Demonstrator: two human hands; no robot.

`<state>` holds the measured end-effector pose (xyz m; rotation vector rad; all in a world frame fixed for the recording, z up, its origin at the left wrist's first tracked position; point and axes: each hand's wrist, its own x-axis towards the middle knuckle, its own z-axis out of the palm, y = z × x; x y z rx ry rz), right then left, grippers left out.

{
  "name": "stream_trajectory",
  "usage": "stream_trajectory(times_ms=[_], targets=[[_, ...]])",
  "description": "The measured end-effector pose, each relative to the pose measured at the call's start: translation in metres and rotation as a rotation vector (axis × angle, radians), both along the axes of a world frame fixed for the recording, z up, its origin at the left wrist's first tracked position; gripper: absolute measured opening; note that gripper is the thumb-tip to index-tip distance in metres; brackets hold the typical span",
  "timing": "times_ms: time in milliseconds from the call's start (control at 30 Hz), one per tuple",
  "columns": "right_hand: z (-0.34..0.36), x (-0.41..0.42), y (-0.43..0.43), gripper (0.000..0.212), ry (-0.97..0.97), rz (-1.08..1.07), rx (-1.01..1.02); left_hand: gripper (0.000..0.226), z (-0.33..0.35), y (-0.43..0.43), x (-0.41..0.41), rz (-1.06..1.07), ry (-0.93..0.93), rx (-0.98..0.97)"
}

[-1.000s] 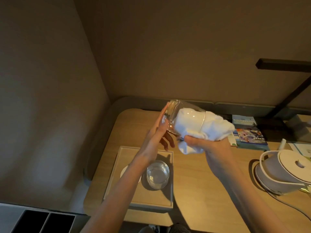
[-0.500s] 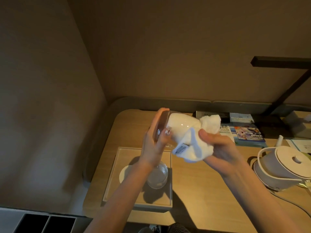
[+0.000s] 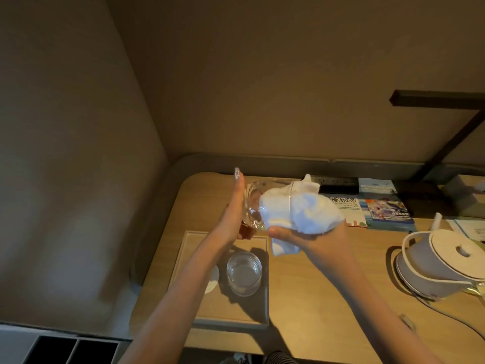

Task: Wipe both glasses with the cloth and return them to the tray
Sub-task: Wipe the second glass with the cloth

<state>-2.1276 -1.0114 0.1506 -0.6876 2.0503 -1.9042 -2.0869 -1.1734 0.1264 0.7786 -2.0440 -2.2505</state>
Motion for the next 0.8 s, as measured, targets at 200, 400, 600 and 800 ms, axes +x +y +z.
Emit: stream_trajectory(times_ms=[200,400,600,800], targets=[[0.010,-0.010,-0.004,0.024,-0.213,0.214,-0.047,0.059,-0.010,0.020,0.007,0.196,0.197,-0.118],[0.005,-0.031,0.001,0.052,-0.698,0.350,-0.280,0.066,-0.019,0.017,0.016,0.088,0.462,-0.417],[0.013,-0.036,-0.002,0.047,-0.436,0.053,-0.209,0.069,-0.025,0.016,0.031,0.044,0.404,-0.463],[0.020,-0.039,0.006,0.029,-0.245,0.233,-0.028,0.093,-0.020,0.014,0.031,0.076,0.391,-0.186]])
